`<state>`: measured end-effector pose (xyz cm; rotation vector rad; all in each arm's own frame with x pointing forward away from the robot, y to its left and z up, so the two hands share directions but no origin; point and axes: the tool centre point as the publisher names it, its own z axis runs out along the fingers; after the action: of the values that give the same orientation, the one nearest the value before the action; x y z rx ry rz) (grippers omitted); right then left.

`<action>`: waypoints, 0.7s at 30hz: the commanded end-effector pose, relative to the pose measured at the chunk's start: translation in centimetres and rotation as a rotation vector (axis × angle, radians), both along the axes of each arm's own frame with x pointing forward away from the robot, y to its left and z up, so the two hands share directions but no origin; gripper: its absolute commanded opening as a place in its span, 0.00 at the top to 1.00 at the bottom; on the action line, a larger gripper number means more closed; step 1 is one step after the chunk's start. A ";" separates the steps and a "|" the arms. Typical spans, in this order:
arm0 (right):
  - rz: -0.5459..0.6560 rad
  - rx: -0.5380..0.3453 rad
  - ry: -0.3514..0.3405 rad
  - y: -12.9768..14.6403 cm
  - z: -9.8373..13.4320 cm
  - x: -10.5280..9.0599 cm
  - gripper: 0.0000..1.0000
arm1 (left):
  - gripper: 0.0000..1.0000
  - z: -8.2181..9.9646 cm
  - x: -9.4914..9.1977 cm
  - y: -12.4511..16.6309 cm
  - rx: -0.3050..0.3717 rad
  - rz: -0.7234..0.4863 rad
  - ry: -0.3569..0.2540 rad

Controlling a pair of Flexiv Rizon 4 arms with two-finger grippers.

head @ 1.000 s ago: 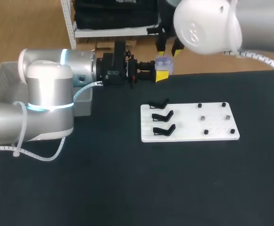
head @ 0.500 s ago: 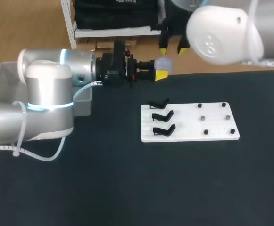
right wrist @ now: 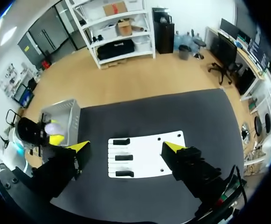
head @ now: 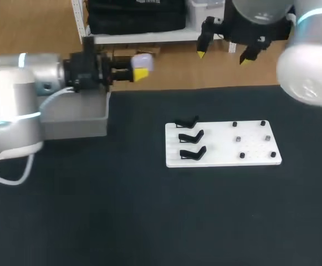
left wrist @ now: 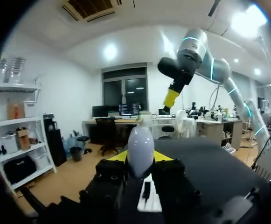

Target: Pick up each earbud case from the left stands, insert the matching earbuds, close the lid, and place the case in the box.

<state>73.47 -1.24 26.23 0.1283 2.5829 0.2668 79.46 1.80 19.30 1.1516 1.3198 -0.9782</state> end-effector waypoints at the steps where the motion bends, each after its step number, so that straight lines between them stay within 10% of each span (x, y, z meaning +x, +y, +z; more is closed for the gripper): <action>1: -0.023 -0.003 -0.100 -0.1 -0.2 -0.4 0.00 | 1.00 0.2 -0.4 7.7 0.037 0.071 -0.012; 21: -0.023 -0.003 -0.100 -0.1 -0.2 -0.4 0.00 | 1.00 -11.0 4.1 18.1 0.136 0.301 0.195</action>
<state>73.31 -1.22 26.13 0.1382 2.4884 0.2546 82.83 20.20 9.24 0.9448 1.6570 -0.8010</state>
